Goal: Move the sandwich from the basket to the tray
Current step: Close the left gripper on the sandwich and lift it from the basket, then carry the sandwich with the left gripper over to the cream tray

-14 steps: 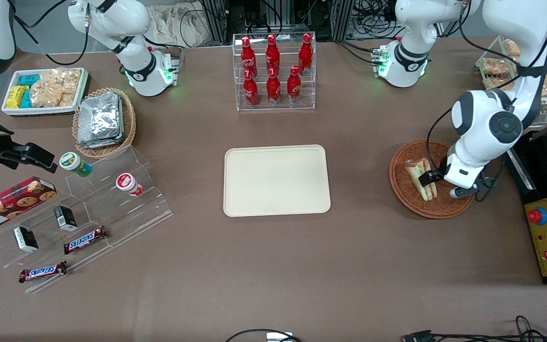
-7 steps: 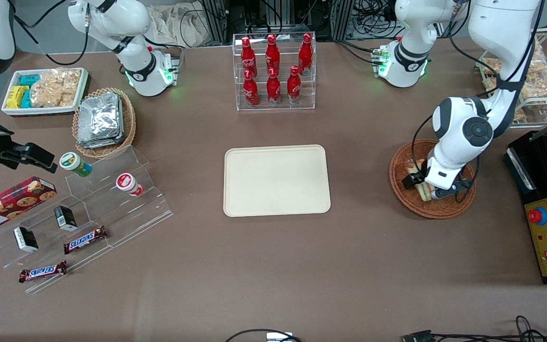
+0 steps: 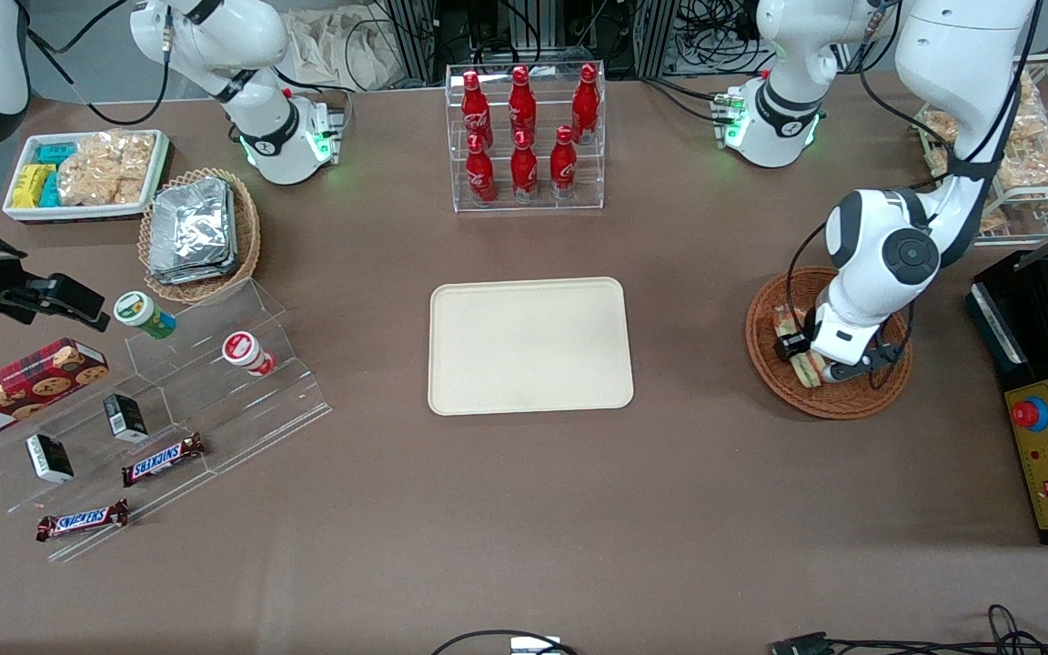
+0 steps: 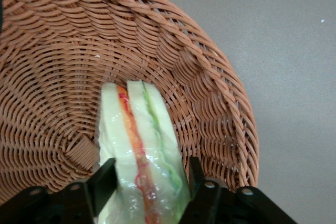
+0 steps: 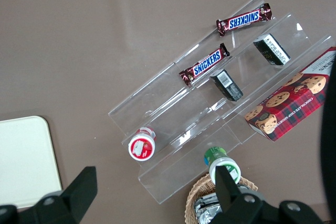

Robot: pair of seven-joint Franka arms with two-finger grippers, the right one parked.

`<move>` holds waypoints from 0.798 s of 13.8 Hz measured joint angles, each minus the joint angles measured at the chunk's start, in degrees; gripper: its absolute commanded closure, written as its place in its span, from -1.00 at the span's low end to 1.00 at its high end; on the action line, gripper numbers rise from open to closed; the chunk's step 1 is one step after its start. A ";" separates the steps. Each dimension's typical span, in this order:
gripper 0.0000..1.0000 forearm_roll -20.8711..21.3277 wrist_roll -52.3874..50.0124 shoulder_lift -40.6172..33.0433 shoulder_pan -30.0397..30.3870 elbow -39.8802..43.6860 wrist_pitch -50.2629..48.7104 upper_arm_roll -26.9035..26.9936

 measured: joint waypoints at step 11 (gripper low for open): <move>0.75 0.01 2.82 -5.40 0.22 23.04 -35.48 0.40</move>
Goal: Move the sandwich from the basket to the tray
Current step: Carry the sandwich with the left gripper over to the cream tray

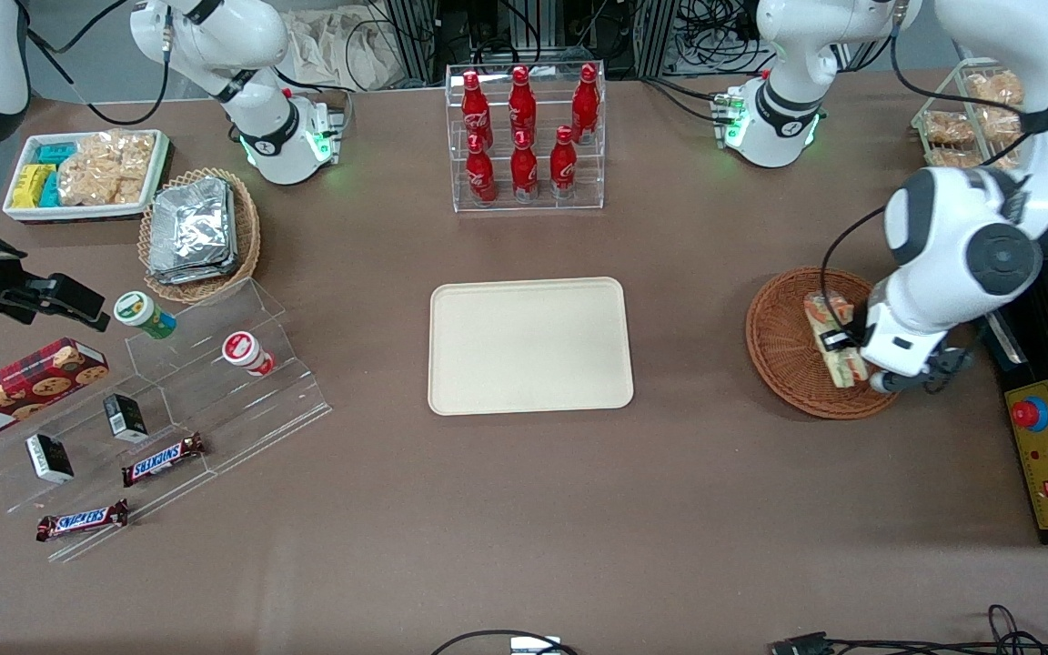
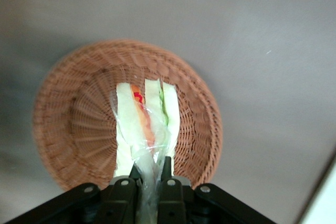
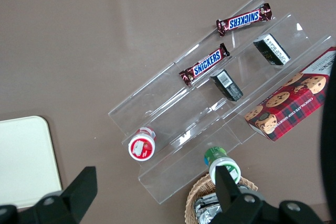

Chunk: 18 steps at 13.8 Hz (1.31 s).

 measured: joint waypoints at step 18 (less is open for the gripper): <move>0.75 -0.87 -23.31 15.95 -24.30 31.63 -12.92 -6.69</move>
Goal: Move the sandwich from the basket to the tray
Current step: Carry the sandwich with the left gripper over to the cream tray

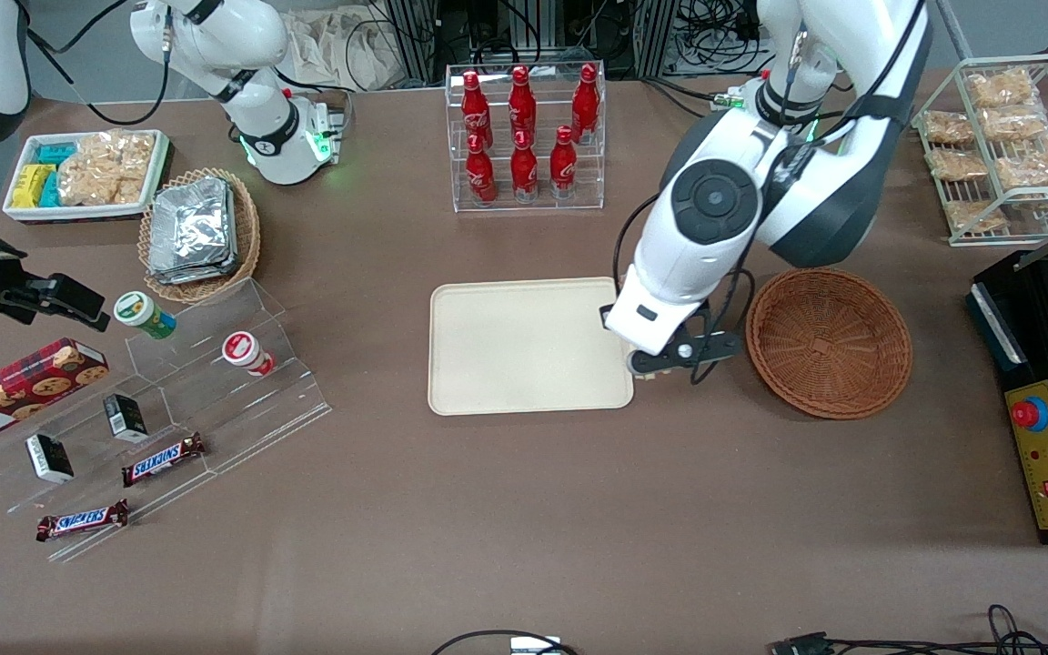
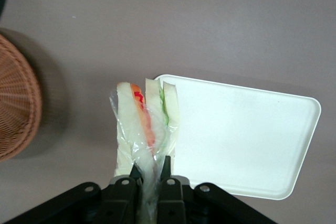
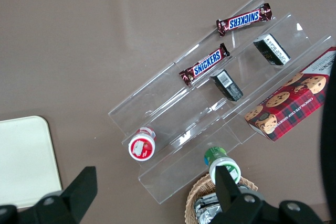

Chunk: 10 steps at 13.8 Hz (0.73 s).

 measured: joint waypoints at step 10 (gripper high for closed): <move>0.74 0.02 0.36 3.60 -0.66 -27.57 40.33 0.06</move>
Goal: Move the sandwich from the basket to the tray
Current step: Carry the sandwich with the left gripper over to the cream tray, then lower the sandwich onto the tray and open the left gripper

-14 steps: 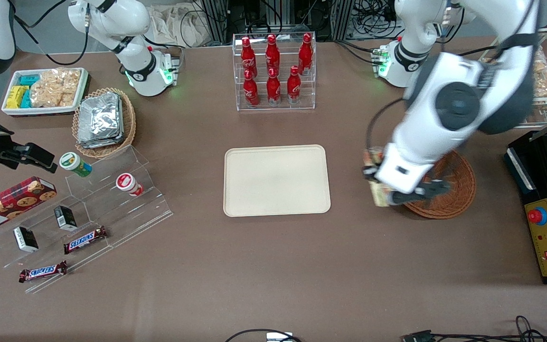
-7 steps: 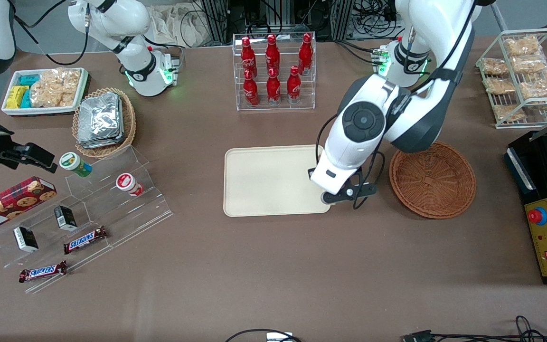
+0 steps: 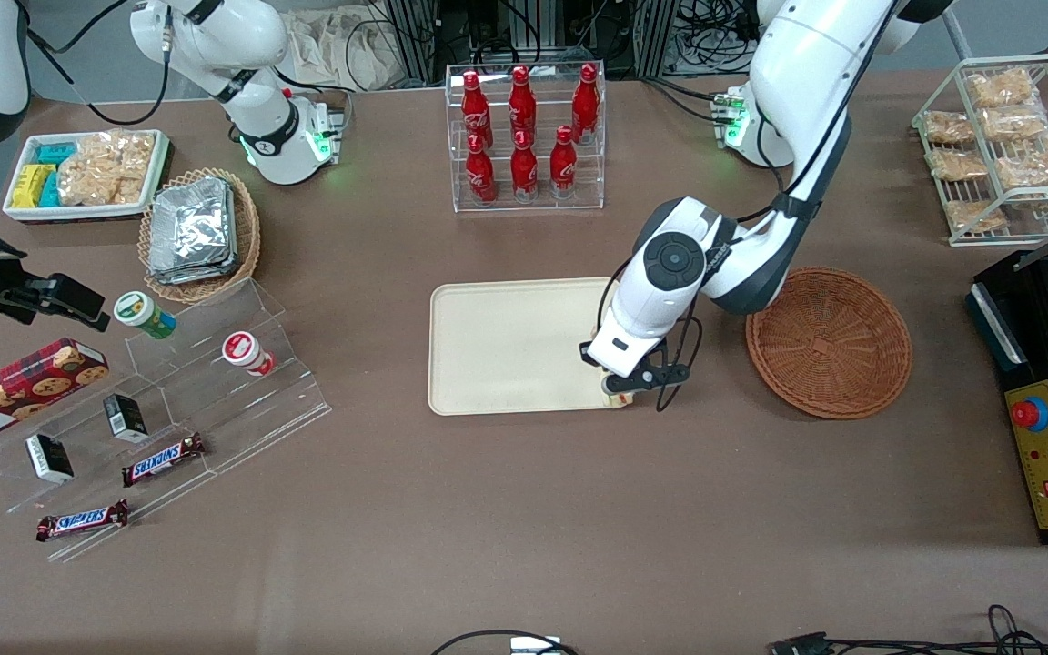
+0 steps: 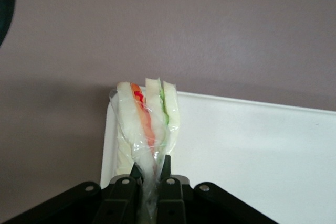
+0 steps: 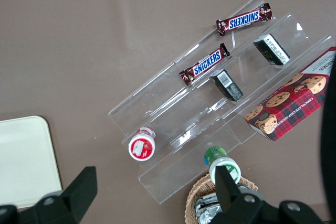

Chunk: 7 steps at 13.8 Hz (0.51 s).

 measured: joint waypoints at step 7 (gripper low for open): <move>-0.08 0.00 0.01 3.54 -1.62 -2.29 4.31 -0.06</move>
